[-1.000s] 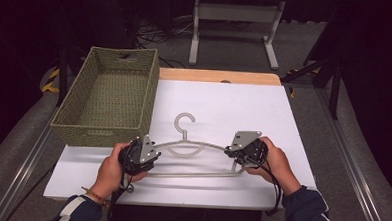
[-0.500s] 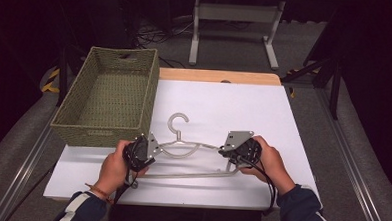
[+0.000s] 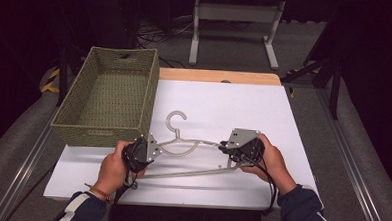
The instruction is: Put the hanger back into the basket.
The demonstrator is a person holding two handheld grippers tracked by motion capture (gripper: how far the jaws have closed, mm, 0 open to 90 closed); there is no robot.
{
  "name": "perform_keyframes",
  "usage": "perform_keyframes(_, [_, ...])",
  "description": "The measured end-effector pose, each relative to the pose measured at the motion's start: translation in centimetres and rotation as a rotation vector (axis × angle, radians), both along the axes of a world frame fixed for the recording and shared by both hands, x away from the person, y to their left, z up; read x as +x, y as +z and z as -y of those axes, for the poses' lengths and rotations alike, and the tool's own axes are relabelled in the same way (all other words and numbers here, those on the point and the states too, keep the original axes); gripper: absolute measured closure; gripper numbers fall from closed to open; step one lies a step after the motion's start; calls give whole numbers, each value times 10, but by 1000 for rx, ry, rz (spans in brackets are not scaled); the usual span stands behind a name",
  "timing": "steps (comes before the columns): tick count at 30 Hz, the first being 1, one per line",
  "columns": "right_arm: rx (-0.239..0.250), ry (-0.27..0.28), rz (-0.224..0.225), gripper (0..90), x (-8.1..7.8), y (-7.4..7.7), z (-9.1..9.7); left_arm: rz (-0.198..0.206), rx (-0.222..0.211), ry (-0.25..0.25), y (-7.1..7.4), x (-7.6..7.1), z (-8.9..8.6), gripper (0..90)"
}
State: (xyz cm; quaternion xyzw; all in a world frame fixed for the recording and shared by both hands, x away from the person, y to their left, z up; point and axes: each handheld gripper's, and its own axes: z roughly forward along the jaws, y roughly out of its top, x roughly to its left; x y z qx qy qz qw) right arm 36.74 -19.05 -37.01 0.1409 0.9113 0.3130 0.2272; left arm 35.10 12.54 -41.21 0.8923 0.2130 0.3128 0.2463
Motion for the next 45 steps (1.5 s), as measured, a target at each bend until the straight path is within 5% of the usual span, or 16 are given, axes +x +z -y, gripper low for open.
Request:
perform_keyframes(5, [37,-19,36,758,0,4,5,0,-12,-20,1,-4,1,800])
perform_keyframes(9, [157,-46,81,567,-2,14,16,-16,-59,-44,4,-6,-4,818])
perform_keyframes(18, [337,-125,163,272,-15,27,51,-20,-193,-29,13,-3,-21,819])
perform_keyframes(26, [431,-289,225,143,-21,1,96,-10,-273,-17,23,-5,-28,820])
perform_keyframes(31, [440,-347,172,112,-12,-15,116,3,-307,-12,32,-5,-33,820])
perform_keyframes(35, [381,-392,196,104,-8,-28,120,8,-331,1,37,-5,-37,820])
perform_keyframes(45, [338,-354,169,100,-4,-40,107,55,-405,62,51,7,-60,820])
